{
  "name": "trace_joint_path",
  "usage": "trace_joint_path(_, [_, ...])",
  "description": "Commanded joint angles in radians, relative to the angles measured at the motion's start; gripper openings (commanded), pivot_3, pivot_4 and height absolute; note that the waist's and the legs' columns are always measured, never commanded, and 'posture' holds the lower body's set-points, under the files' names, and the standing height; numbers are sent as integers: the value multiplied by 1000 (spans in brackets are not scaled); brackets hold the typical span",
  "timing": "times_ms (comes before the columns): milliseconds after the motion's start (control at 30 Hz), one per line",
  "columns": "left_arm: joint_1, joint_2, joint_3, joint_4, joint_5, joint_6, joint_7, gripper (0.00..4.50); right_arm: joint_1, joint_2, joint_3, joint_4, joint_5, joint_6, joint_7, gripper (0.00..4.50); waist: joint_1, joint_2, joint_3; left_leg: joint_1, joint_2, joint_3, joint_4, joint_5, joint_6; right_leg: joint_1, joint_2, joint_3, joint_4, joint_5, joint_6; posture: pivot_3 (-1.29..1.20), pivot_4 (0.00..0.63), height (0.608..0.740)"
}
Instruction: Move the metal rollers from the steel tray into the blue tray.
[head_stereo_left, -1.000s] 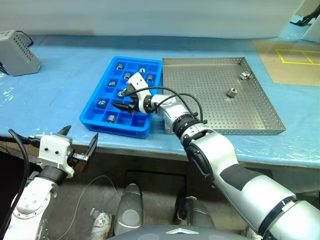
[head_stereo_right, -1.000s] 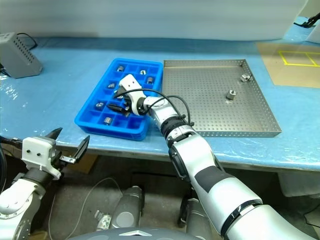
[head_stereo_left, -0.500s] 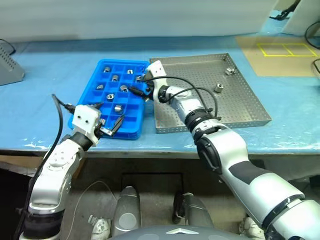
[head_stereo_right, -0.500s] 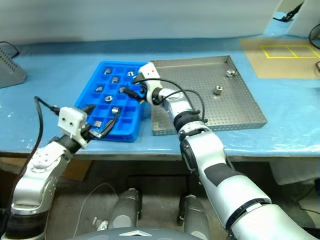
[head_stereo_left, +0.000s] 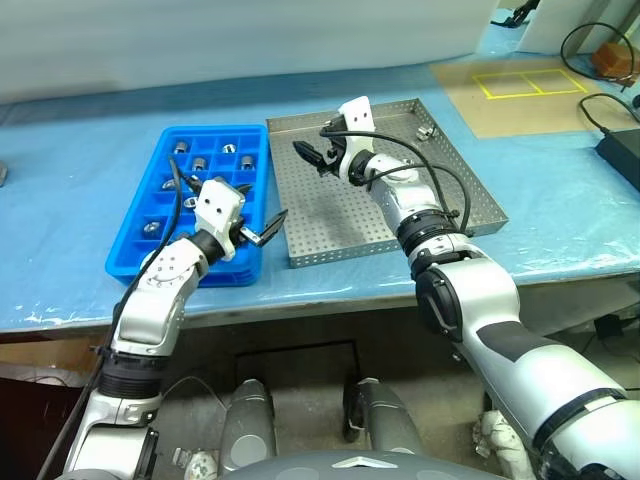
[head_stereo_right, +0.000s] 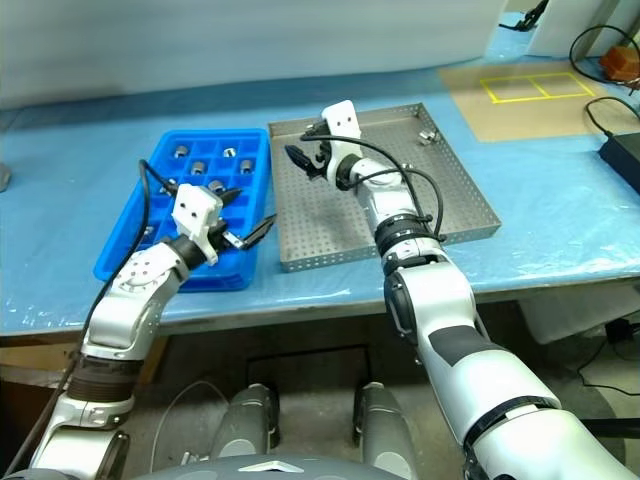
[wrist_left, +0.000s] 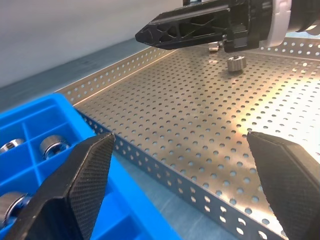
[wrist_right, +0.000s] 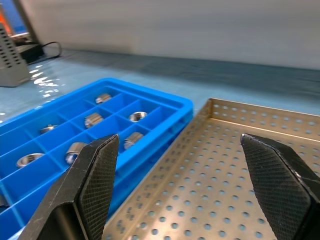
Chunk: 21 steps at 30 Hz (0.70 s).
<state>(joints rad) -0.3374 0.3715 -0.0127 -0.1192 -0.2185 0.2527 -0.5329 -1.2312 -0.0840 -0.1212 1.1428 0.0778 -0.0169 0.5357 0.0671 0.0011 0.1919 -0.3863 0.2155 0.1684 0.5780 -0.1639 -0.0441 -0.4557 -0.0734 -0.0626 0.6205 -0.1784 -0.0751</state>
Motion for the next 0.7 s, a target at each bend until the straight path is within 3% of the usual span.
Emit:
trace_joint_path(33, [-30, -16, -19, 54, 17, -86, -26, 4500, -9, -26, 17, -26, -31, -51, -72, 3983, 0, 0, 0, 0, 0, 0, 0, 0, 0, 0, 0, 0, 0, 0, 0, -35, 150, 740])
trace_joint_path(433, [-57, -30, -27, 257, 41, -252, -88, 4500, -36, -85, 10, 72, -62, 40, -264, 3983, -14, 0, 0, 0, 0, 0, 0, 0, 0, 0, 0, 0, 0, 0, 0, -52, 150, 740])
trace_joint_path(700, [-49, -32, -19, 278, 43, -283, -90, 4500, -51, -148, 55, 113, -161, 18, -536, 3983, -18, 0, 0, 0, -1, 0, 0, 0, 0, 0, 0, 0, 1, 0, 0, -43, 150, 740])
